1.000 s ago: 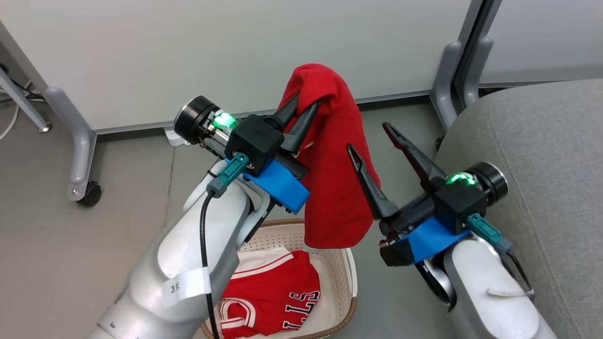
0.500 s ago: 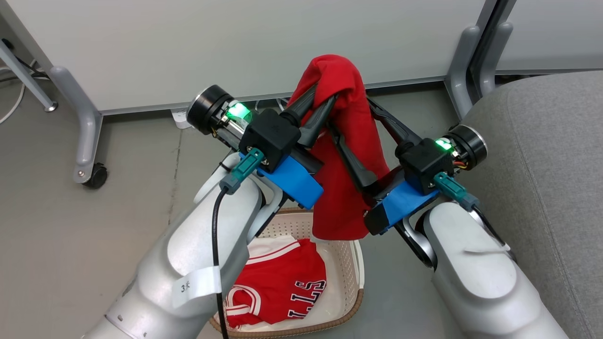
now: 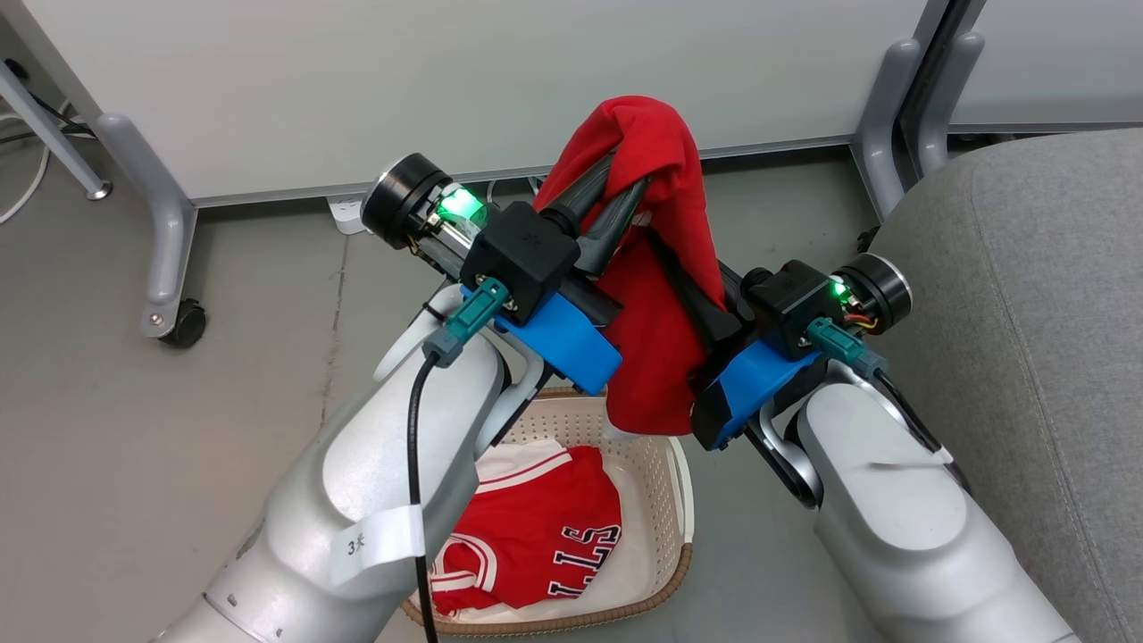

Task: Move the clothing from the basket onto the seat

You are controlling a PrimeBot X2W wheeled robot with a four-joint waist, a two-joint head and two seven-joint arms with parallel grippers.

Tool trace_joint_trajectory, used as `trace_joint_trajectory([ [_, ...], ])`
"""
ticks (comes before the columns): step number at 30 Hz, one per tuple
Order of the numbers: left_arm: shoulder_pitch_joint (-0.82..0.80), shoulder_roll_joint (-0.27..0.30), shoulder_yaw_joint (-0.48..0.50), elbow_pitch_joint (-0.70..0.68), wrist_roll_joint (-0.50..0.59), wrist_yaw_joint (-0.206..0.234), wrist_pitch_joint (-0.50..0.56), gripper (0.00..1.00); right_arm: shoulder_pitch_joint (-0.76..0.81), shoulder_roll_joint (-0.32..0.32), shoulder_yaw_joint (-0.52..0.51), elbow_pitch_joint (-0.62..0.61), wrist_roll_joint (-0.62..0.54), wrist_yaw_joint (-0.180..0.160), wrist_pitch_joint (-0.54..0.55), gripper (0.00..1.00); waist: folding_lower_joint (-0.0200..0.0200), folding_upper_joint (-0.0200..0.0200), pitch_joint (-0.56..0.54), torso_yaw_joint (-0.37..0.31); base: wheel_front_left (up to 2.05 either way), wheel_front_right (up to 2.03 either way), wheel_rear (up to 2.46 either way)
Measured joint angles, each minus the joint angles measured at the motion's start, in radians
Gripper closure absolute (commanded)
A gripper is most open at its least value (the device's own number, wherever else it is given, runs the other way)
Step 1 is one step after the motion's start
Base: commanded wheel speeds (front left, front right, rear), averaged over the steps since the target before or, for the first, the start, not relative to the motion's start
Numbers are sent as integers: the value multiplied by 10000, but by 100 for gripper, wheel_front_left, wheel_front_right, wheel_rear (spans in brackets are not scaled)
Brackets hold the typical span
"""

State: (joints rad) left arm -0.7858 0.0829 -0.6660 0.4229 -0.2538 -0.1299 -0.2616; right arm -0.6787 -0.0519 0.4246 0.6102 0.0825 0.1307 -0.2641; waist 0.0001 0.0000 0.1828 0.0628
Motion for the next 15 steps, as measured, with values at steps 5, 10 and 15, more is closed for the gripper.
trace_joint_trajectory([
  [5, 0, -12, 4, 8, 2, 0, -2, 100, -55, 2, 33, 12, 69, 0, 0, 100, 0, 0, -10, -21, 0, 0, 0],
  [10, 0, -12, 4, 25, 2, 0, -2, 100, -56, 2, 56, 6, 84, 0, 0, 100, 0, 0, -36, -22, 0, 0, 0],
  [15, 4, -38, 88, 82, -31, 0, -2, 0, -57, 2, 59, 6, 92, 0, 0, 100, 0, 0, -52, -21, 0, 0, 0],
])
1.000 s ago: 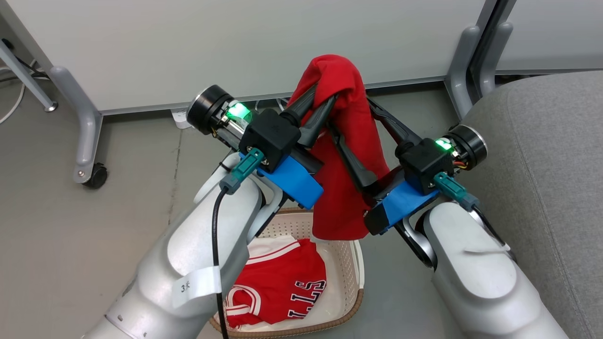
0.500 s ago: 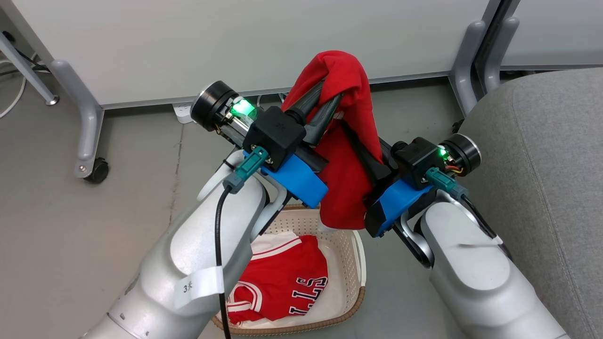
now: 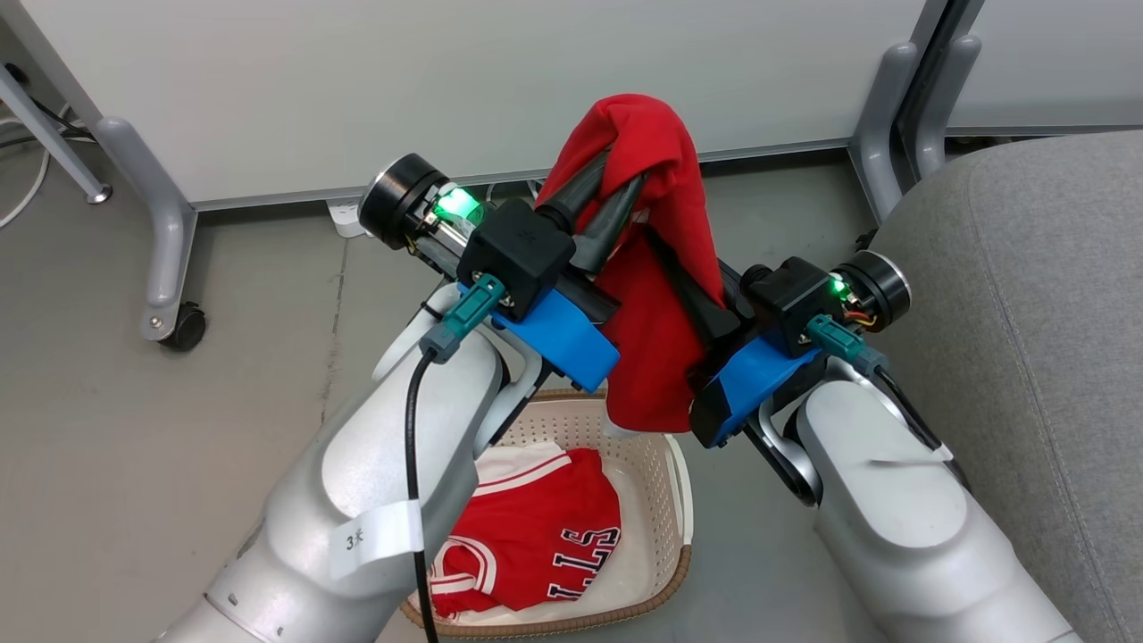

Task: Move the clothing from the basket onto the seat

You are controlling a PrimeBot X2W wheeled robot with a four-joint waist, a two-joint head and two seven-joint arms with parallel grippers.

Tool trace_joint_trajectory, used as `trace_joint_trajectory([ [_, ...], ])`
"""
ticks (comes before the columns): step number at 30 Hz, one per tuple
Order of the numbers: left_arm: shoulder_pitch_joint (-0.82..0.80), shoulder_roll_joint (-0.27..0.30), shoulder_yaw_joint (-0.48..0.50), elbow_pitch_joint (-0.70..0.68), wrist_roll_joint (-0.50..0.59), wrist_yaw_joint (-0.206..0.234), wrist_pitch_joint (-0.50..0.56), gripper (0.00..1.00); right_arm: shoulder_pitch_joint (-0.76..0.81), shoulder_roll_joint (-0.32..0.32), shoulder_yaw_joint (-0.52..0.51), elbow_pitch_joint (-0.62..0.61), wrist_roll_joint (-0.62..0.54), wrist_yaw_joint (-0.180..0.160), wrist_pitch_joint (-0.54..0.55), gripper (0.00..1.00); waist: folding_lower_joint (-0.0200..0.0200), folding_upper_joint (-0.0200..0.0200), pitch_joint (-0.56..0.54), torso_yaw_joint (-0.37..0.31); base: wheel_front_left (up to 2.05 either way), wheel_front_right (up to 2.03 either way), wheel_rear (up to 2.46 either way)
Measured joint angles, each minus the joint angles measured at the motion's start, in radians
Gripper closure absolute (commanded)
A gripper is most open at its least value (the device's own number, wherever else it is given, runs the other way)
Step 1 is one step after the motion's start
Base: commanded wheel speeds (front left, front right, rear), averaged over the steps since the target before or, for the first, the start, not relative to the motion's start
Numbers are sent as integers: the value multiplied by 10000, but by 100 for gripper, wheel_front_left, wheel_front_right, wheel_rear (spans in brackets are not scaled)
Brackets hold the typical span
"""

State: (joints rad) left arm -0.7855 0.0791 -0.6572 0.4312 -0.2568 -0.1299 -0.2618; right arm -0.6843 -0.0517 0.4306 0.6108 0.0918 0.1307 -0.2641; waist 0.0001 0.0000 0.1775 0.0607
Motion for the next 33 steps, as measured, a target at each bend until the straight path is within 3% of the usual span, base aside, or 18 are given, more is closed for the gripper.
trace_joint_trajectory([
  [17, 253, 2, -236, 339, -2, 0, 0, 0, 141, 2, -587, -215, 694, 0, 0, 100, 0, 0, 169, -410, 0, 0, 0],
  [33, 769, 79, -763, 146, 19, 0, 0, 0, 467, 8, -2088, -1062, 313, 0, 0, 100, 0, 0, 684, -1834, 0, 0, 0],
])
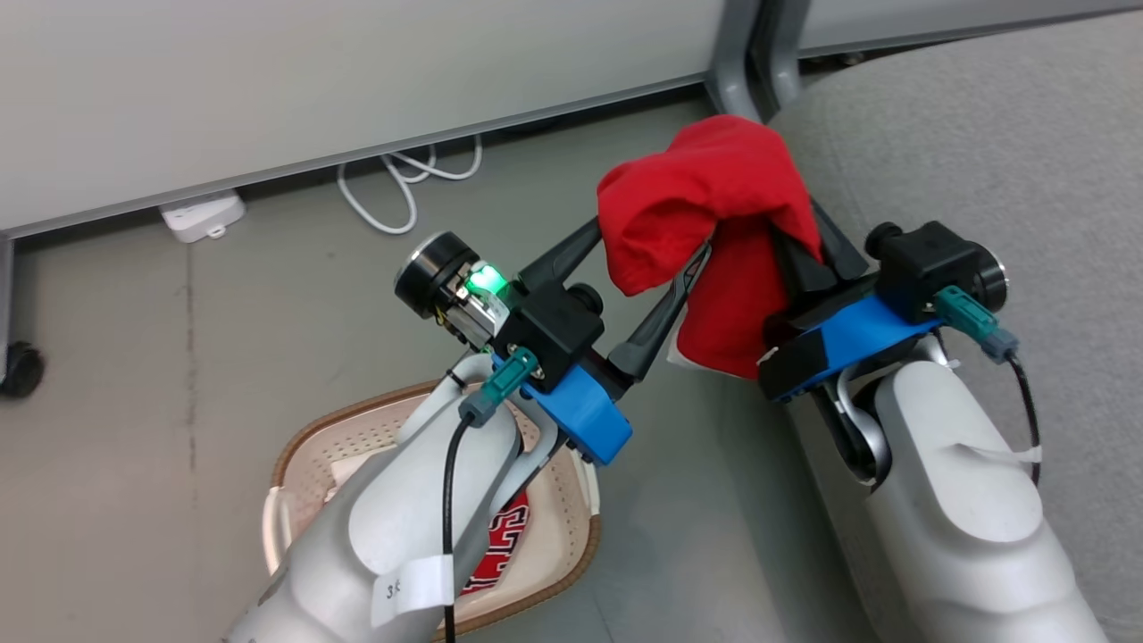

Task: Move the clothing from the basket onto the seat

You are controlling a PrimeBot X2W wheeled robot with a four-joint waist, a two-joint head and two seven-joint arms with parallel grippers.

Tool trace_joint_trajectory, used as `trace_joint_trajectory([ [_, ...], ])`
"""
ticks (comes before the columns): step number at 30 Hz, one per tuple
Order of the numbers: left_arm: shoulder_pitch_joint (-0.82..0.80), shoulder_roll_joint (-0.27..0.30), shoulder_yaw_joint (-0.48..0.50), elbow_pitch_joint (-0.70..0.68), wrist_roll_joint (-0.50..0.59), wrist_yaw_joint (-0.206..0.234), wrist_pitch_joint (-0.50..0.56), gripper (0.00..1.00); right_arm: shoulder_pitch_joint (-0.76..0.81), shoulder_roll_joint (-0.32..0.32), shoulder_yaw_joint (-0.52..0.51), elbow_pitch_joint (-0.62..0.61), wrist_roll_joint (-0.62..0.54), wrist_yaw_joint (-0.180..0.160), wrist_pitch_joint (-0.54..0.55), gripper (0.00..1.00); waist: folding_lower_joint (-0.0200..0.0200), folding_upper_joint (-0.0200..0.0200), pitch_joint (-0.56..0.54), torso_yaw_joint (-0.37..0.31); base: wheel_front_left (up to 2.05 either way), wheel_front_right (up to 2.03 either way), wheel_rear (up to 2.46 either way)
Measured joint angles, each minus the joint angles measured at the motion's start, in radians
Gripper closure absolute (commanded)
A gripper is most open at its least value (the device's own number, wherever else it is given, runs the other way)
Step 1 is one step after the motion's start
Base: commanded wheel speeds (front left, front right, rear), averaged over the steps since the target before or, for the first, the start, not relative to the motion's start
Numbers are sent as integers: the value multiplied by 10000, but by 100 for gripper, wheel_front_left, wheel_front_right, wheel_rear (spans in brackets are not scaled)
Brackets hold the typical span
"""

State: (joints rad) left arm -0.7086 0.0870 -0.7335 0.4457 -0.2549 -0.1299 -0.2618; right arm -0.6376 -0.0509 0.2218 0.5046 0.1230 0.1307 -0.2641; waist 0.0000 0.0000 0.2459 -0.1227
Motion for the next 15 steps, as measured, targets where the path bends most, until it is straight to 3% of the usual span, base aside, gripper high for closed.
trace_joint_trajectory([
  [15, 495, 309, -623, -245, 88, 0, 0, 0, 808, -136, -2086, -1164, -228, -2, 2, 100, 0, 0, 383, -1735, 0, 0, 0],
])
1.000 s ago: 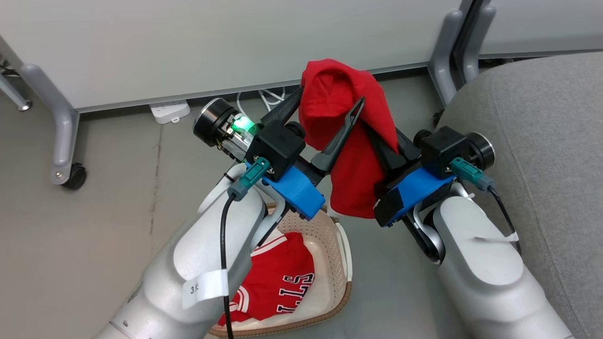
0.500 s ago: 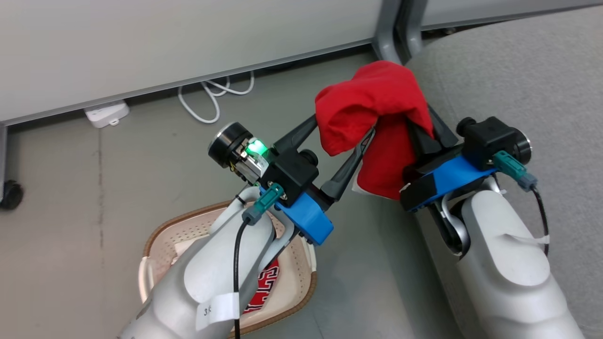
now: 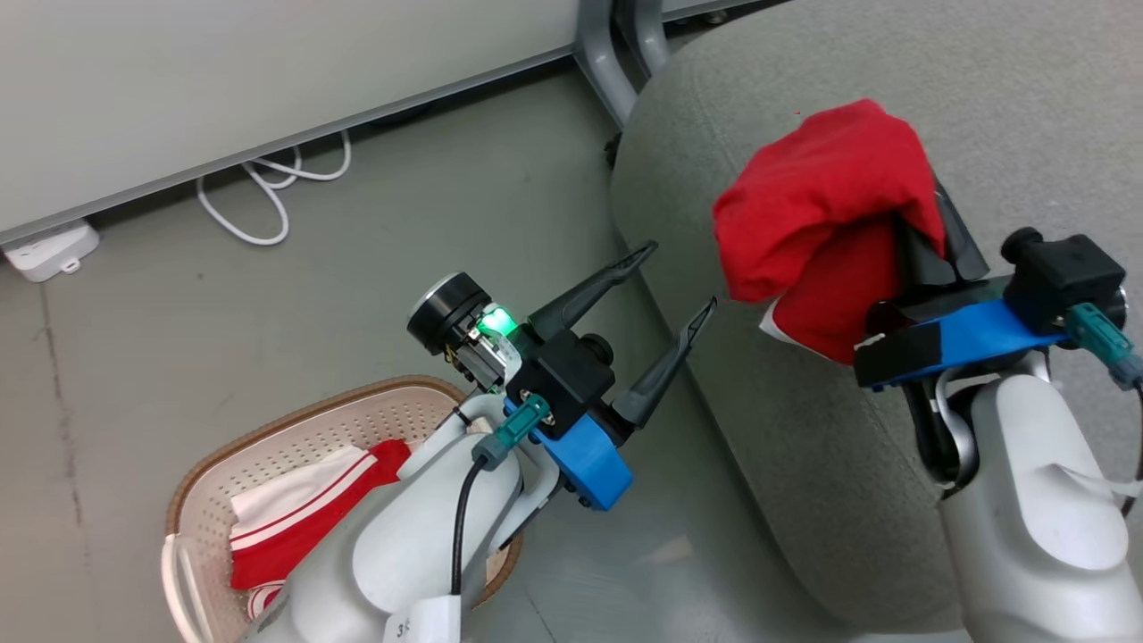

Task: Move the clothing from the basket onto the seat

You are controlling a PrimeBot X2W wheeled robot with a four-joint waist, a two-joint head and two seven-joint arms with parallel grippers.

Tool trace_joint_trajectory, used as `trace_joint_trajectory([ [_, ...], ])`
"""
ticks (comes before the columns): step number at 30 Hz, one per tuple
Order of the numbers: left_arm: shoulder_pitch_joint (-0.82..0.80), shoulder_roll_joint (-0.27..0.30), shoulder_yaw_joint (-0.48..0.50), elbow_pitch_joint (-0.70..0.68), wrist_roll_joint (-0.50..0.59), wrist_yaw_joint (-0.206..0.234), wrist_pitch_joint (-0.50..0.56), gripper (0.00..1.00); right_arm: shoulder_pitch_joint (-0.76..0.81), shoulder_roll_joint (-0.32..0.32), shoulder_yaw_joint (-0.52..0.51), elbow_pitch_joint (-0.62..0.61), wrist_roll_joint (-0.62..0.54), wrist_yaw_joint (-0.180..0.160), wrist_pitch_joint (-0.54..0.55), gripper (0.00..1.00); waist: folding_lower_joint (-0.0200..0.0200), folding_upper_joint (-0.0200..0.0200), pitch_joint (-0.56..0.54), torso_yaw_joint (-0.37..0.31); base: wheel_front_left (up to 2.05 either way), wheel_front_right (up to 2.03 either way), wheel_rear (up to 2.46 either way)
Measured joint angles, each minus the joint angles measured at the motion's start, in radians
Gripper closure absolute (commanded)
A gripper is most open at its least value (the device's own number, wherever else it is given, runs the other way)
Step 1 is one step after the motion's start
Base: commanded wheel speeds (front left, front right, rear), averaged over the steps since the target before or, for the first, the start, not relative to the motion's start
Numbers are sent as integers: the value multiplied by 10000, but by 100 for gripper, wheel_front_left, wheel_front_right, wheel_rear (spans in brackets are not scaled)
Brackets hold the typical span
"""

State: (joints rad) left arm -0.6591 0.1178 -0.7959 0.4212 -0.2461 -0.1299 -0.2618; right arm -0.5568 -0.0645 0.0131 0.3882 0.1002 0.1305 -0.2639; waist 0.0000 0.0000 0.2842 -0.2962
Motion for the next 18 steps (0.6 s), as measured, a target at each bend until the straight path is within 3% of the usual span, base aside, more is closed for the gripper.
trace_joint_trajectory([
  [18, 271, 102, -800, -188, -19, 0, 0, 0, 1488, 29, -1482, -780, 12, 2, 0, 100, 0, 0, 359, -814, 0, 0, 0],
])
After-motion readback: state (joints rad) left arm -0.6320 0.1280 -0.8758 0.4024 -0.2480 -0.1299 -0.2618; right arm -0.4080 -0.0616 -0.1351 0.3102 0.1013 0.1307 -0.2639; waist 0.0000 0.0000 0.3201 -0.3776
